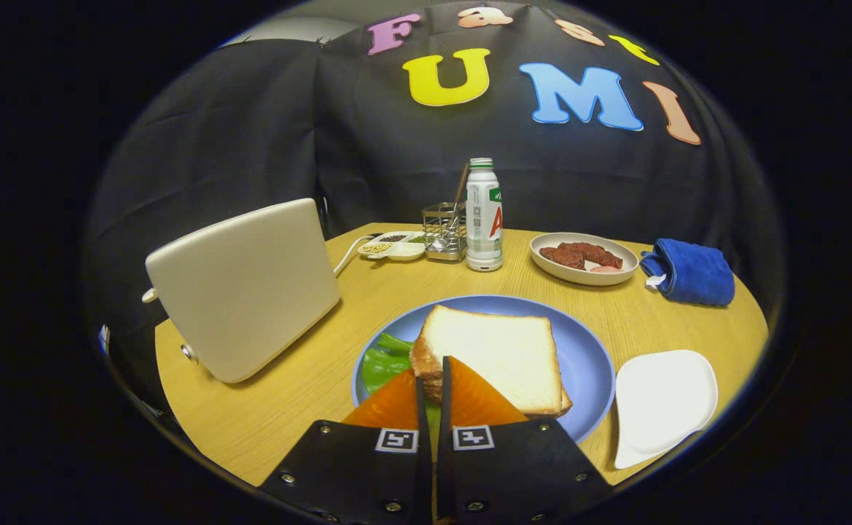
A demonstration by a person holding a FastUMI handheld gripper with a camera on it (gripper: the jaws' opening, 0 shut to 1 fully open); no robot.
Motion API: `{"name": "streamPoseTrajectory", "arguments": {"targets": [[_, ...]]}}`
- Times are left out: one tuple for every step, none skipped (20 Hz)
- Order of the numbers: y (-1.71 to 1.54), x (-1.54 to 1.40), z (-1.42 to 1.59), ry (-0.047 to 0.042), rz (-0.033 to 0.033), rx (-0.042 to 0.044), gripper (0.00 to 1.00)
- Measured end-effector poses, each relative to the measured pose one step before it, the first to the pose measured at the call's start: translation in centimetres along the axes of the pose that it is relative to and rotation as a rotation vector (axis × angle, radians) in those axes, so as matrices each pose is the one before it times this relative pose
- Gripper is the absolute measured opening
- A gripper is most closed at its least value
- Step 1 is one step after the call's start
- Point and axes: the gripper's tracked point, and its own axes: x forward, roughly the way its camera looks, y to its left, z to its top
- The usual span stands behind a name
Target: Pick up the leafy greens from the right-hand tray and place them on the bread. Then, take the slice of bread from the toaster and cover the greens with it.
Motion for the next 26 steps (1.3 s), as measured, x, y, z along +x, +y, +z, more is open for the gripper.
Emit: {"name": "streamPoseTrajectory", "arguments": {"targets": [[-0.009, -0.275, -0.008, 0.00845, -0.01659, -0.02372, 0.08], [-0.131, 0.169, -0.066, 0.00065, -0.01646, -0.01973, 0.15], [0.112, 0.124, -0.155, 0.00086, 0.00034, -0.00470, 0.15], [0.029, 0.000, 0.058, 0.00196, 0.00201, 0.00203, 0.21], [0.502, -0.169, 0.097, 0.00097, 0.03262, 0.00791, 0.21], [0.758, 0.319, 0.042, -0.00540, 0.04322, 0.00837, 0.27], [0.197, 0.066, -0.093, 0.00262, 0.00257, 0.00400, 0.34], [-0.147, -0.265, 0.133, -0.00455, -0.00240, -0.00160, 0.51], [-0.072, -0.079, 0.014, -0.00048, -0.00150, -0.00132, 0.51], [0.022, 0.113, -0.014, 0.00005, 0.00311, 0.00333, 0.50], [-0.055, 0.117, -0.004, 0.00188, 0.00526, 0.00574, 0.51], [0.030, 0.149, -0.008, 0.00020, 0.00560, 0.00649, 0.51], [0.319, -0.054, 0.210, -0.00910, 0.01898, 0.00132, 0.51], [0.033, -0.118, 0.203, -0.01077, -0.00057, -0.01091, 0.54], [0.006, -0.191, 0.221, -0.00999, -0.00083, -0.01548, 0.55], [0.113, -0.048, 0.296, -0.01440, -0.00355, -0.01631, 0.55], [0.198, -0.163, 0.476, -0.01536, 0.00278, -0.01126, 0.55], [0.107, -0.112, 0.295, -0.01233, -0.00072, -0.00933, 0.62], [0.011, -0.379, 0.665, -0.01487, -0.00605, -0.01246, 0.65], [-0.122, -0.154, 0.850, -0.01862, -0.00589, -0.00910, 0.66], [-0.118, -0.167, 0.938, -0.02054, -0.00323, -0.00227, 0.66], [-0.123, -0.033, 0.695, -0.01442, -0.00030, 0.00242, 0.77], [-0.228, -0.249, 0.567, -0.01163, -0.00377, 0.00432, 0.84], [-0.495, -0.283, 0.769, -0.01685, -0.01120, 0.00316, 0.92], [-0.395, -0.125, 0.750, -0.01864, -0.00990, 0.00262, 0.97], [-0.334, -0.199, 0.741, -0.01668, -0.00626, 0.00284, 0.98]]}}
